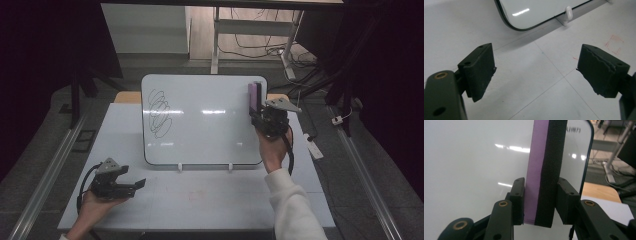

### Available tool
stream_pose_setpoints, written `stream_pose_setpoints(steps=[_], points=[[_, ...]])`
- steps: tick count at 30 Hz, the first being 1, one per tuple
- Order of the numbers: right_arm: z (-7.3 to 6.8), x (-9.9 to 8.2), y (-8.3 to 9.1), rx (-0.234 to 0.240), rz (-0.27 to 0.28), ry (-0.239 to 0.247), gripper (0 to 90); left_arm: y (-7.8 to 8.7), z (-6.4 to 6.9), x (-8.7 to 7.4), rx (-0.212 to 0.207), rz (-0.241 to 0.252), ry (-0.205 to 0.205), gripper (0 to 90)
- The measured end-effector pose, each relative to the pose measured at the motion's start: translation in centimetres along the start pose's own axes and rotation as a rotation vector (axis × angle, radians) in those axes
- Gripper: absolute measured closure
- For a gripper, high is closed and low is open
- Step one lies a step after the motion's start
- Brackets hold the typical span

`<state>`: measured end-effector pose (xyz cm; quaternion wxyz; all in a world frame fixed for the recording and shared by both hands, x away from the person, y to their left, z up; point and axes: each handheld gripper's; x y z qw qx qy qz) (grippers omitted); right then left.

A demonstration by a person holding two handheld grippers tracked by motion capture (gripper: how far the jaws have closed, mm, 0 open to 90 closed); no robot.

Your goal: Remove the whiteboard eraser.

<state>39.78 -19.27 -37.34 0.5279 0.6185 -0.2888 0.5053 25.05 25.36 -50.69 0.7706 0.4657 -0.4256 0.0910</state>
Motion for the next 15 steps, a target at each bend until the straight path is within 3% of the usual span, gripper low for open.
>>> stream_pose_setpoints(steps=[6,15], points=[[0.2,-0.4,1.1,0.024,0.019,0.003,62.0,0.0,0.0,0.0,-0.002,0.000,0.001,15.1],[-0.5,-3.2,4.0,0.115,0.041,0.016,62.0,0.0,0.0,0.0,-0.001,0.002,0.009,15.0]])
Point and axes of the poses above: each handheld gripper's, and its own axes: y roughly backward along the jaws, x roughly out of its top, z roughly to its right, and after that the axes turned 4 degrees about -x, right-handed
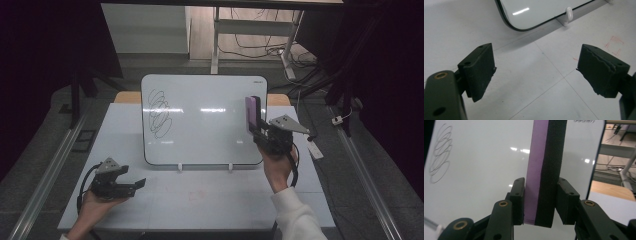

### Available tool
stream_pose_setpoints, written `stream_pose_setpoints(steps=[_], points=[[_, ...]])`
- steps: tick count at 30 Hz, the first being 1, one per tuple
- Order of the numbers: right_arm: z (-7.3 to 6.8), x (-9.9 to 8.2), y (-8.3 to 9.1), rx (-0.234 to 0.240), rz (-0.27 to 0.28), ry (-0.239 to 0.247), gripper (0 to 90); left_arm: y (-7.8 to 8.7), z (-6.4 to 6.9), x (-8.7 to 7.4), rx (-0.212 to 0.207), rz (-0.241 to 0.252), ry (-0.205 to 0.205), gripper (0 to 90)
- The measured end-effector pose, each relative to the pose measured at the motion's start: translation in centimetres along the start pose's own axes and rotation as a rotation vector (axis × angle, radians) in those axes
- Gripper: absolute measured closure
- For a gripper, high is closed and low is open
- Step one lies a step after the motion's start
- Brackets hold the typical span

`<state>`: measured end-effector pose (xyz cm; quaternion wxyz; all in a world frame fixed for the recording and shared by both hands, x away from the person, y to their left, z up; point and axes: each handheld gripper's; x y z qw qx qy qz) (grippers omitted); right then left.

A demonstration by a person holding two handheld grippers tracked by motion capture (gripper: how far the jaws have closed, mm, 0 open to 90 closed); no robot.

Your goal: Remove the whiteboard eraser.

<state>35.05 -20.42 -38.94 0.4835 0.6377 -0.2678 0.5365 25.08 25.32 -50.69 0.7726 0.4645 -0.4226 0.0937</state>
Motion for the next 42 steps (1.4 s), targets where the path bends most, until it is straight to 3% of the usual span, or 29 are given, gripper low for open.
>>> stream_pose_setpoints(steps=[11,22,27,28,36,42], points=[[-1.3,-2.5,0.8,0.113,-0.021,0.015,62.0,0.1,0.0,0.1,-0.004,0.007,0.011,15.0],[-5.0,-5.1,0.0,0.241,-0.074,0.041,62.1,0.1,0.1,0.2,-0.016,0.023,0.029,14.9],[-6.4,-5.5,-0.5,0.272,-0.075,0.054,62.1,0.1,0.4,0.6,-0.029,0.038,0.032,14.8],[-7.2,-5.6,-0.9,0.295,-0.071,0.060,62.1,0.1,0.5,0.7,-0.031,0.046,0.033,14.8],[-9.8,-6.1,-1.7,0.351,-0.072,0.093,62.1,0.3,0.9,1.8,-0.055,0.084,0.046,14.8],[-10.5,-6.4,-1.8,0.358,-0.066,0.090,62.1,-0.1,1.8,3.4,-0.092,0.100,0.026,14.4]])
Point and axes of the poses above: each handheld gripper's, and its own axes: y roughly backward along the jaws, x roughly out of its top, z roughly to its right, and after that the axes turned 4 degrees about -x, right-handed
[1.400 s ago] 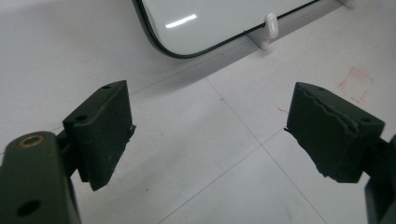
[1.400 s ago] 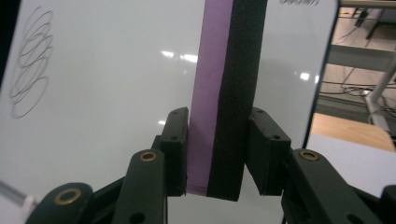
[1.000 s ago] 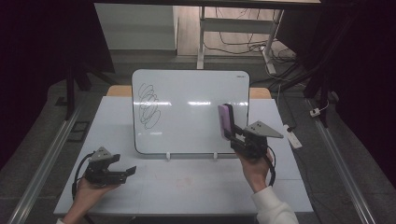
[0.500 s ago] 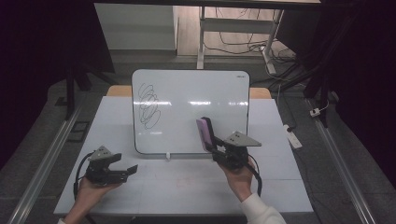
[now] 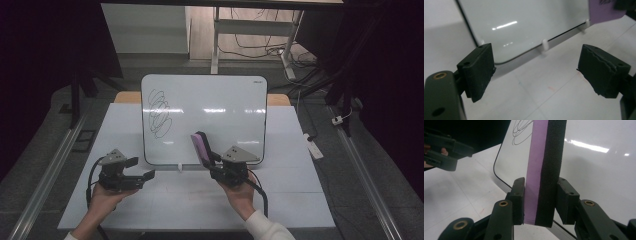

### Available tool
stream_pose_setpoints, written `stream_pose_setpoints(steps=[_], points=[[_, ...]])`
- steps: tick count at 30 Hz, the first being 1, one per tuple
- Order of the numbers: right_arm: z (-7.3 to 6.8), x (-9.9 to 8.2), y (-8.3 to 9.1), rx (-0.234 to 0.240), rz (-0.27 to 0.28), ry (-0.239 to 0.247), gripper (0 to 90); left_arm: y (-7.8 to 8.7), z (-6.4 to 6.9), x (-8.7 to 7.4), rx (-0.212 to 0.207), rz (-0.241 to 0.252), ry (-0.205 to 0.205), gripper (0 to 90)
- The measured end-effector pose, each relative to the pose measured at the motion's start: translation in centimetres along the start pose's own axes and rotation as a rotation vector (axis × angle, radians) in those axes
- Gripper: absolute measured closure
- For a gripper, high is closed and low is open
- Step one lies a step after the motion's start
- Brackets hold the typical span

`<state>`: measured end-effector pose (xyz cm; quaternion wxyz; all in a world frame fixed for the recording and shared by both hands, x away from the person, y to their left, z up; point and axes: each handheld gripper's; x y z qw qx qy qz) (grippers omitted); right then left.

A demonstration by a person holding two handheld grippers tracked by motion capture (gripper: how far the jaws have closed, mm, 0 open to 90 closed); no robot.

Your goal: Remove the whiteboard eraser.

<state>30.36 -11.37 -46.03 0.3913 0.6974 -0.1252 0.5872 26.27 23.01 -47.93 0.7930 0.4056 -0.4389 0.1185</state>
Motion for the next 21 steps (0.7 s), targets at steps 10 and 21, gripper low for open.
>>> stream_pose_setpoints(steps=[10,21], points=[[-1.1,-0.5,-0.6,0.008,0.003,0.020,62.1,-1.6,2.0,2.8,-0.073,0.037,-0.004,12.9],[-1.8,-0.8,-1.1,0.018,0.014,0.021,62.1,-4.0,3.2,4.6,-0.143,0.056,0.014,12.9]])
Point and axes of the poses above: each handheld gripper's, and its own axes: y roughly backward along the jaws, x roughly out of its top, z roughly to its right, and after that the axes turned 4 degrees about -x, right-handed
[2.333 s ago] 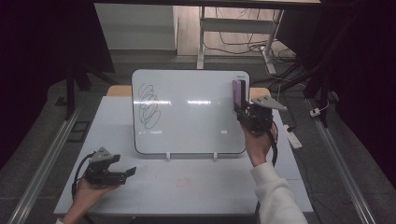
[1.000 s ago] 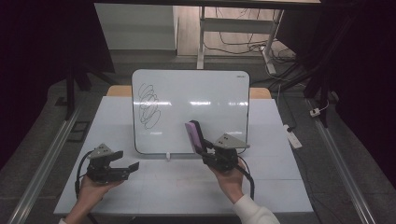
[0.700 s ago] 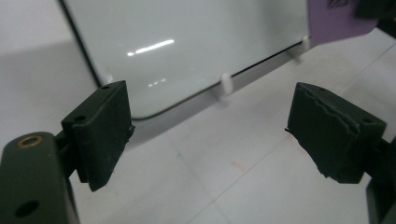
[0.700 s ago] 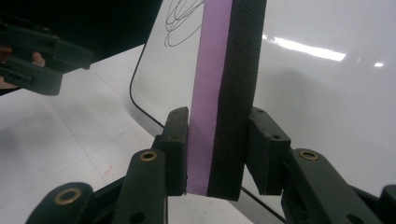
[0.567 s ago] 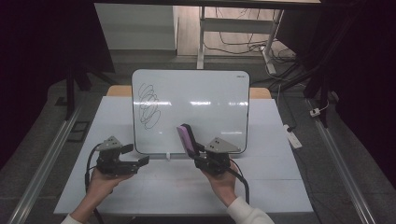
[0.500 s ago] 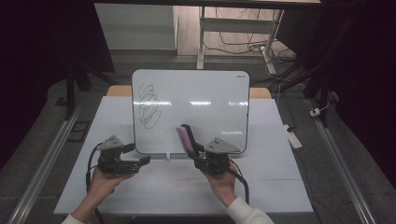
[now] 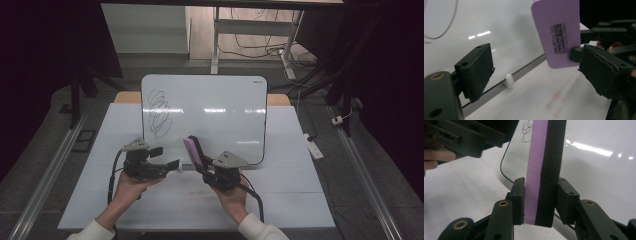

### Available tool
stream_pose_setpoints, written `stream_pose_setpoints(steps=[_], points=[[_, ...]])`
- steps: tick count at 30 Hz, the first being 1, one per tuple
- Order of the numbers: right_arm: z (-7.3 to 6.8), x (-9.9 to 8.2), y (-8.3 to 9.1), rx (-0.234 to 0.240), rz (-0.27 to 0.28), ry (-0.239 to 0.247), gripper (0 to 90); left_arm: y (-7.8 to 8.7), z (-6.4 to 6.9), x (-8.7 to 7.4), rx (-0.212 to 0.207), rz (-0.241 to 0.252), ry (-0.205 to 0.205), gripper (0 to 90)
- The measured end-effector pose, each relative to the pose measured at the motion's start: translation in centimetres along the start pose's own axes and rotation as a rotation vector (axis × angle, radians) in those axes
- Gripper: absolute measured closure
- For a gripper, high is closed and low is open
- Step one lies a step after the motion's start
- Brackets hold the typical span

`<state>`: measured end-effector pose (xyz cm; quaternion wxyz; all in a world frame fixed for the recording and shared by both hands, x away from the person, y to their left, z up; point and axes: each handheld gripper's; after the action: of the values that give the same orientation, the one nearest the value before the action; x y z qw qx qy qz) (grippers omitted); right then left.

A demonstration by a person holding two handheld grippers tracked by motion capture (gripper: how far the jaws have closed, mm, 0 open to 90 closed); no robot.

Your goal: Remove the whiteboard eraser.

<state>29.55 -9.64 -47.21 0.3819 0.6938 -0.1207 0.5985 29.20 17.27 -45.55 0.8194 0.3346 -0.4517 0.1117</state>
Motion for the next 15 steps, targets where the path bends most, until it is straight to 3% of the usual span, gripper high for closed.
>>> stream_pose_setpoints(steps=[9,15], points=[[-0.5,-0.4,-0.3,0.007,0.013,-0.006,62.1,-1.7,0.7,0.9,-0.039,0.004,-0.003,14.1],[-0.8,-0.6,-0.3,0.032,0.043,-0.035,62.1,-2.9,1.0,1.1,-0.065,0.000,-0.005,17.2]])
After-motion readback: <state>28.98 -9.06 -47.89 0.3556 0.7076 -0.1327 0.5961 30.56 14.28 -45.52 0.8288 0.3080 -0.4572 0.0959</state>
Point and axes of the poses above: each handheld gripper's, and its own axes: y roughly backward along the jaws, x roughly out of its top, z roughly to its right, and after that the axes turned 4 degrees about -x, right-handed
